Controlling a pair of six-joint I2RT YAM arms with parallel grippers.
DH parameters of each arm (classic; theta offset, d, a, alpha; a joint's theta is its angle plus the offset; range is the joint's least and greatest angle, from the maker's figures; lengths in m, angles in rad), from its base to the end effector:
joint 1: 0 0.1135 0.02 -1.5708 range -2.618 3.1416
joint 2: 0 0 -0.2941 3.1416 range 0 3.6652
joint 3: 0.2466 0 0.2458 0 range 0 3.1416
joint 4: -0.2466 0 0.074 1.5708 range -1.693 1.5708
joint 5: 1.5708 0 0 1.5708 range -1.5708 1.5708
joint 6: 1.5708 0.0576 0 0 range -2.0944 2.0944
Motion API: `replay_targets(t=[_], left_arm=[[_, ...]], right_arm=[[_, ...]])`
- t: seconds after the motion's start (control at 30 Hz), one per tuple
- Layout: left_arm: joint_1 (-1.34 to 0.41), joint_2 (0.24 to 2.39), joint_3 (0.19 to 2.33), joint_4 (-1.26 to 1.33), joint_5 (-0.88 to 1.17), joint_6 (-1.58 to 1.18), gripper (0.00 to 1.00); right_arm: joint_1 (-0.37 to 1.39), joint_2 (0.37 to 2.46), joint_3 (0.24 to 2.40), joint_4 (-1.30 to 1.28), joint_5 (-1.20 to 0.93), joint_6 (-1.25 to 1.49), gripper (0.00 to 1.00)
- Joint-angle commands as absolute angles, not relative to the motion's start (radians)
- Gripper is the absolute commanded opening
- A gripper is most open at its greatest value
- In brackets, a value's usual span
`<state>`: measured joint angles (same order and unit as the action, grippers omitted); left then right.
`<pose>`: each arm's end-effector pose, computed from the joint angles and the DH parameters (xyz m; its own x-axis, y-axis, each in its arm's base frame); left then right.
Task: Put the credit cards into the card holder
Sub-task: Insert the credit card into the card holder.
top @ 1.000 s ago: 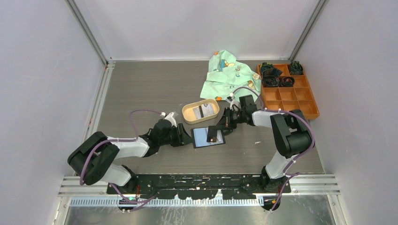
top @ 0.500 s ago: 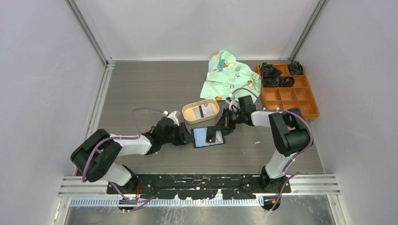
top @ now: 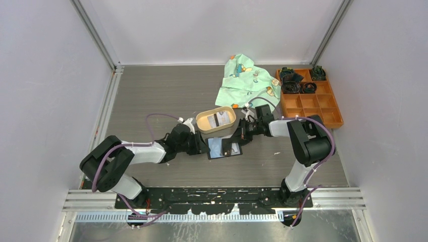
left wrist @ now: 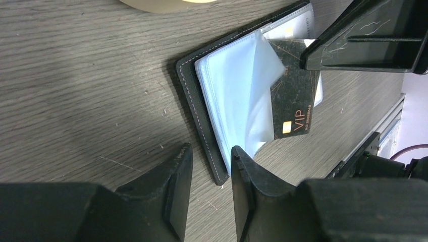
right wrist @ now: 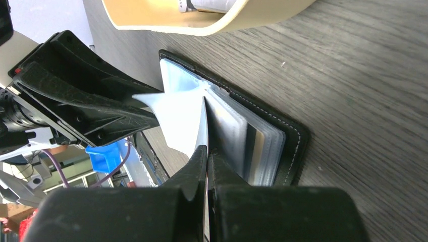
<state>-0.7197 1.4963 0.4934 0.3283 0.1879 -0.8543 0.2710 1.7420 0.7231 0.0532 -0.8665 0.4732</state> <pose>0.2026 -0.1919 0.1565 -0.8795 -0.2142 -0.4249 0.1431 0.7325 -0.6656 0.2864 0.1251 0.1402 -0.9747 0.0355 -0.2207 -0.1649 0.5524 0.8171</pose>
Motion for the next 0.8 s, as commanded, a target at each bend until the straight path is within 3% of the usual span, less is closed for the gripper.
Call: replay_targets(t=[0.0, 0.77], left_arm=[[-0.725, 1.523, 0.529, 0.302, 0.201, -0.827, 0.34], [-0.729, 1.434, 0.518, 0.213, 0.152, -0.812, 0.34]], right_arm=[[0.289, 1.748, 0.725, 0.071, -0.878, 0.471, 0.01], [0.276, 1.848, 0.809, 0.091, -0.977, 0.469, 0.01]])
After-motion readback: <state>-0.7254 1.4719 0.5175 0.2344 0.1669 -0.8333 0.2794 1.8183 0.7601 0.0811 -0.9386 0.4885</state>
